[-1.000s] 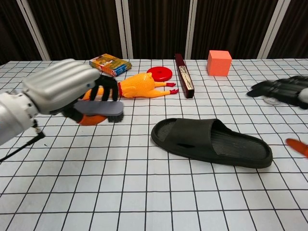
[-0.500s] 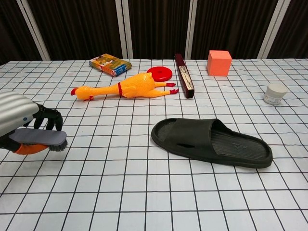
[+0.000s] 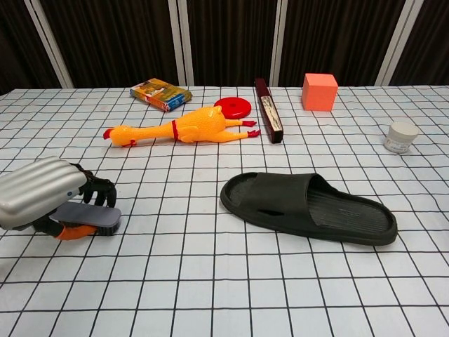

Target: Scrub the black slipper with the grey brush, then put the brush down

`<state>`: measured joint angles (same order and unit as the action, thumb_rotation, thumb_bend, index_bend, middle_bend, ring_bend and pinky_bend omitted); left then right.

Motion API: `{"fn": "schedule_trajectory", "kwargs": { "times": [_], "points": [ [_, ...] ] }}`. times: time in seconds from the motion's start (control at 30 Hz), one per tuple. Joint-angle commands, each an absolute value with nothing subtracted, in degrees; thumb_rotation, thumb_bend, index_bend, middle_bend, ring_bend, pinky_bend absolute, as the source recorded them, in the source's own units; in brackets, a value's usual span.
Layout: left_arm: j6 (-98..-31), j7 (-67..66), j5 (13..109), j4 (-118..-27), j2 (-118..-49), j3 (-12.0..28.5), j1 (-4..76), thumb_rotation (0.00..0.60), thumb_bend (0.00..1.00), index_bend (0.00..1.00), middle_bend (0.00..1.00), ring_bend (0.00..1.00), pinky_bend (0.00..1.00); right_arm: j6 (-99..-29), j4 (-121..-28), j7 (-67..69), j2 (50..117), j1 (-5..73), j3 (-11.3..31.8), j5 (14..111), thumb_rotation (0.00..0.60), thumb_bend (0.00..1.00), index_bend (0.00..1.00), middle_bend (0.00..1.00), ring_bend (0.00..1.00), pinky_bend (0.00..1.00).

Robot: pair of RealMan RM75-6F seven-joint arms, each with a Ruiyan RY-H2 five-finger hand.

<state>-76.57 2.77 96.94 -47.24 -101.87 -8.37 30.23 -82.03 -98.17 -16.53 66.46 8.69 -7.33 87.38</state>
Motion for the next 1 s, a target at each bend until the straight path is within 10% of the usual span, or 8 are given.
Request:
{"fn": "schedule_trajectory", "kwargs": {
  "times": [0.03, 0.43, 0.67, 1.0],
  "points": [
    [-77.8, 5.19, 97.7, -47.01, -102.46, -8.11, 30.35, 0.6, 0.22, 0.38, 0.48, 0.36, 0.37, -82.35, -98.27, -16.41, 66.29, 8.41, -7.13, 87.64, 0.6, 0.51, 0.0, 0.0, 0.0, 0.02],
    [-82.53, 8.38, 100.59, -57.24, -95.26, -8.38, 30.65, 0.6, 0.07, 0.24, 0.32, 0.21, 0.29, -82.5, -97.86, -14.0, 65.8, 7.73, -7.23, 90.42, 0.6, 0.51, 0.0, 0.0, 0.0, 0.02],
    [-88.27, 5.09, 98.71, -72.03, -82.68, -8.66, 26.28, 0.6, 0.05, 0.04, 0.0, 0.0, 0.11, -82.2, -98.58, -11.27, 64.14, 7.63, -7.98, 92.71, 0.6, 0.51, 0.0, 0.0, 0.0, 0.02],
    [-98.48, -9.63, 91.04, -87.61, -70.19, -12.0, 11.61, 0.6, 0.03, 0.0, 0.0, 0.0, 0.0, -90.84, -97.48, -5.49, 60.74, 3.3, -5.11, 90.54, 0.6, 0.47, 0.0, 0.0, 0.0, 0.0]
  ]
}}
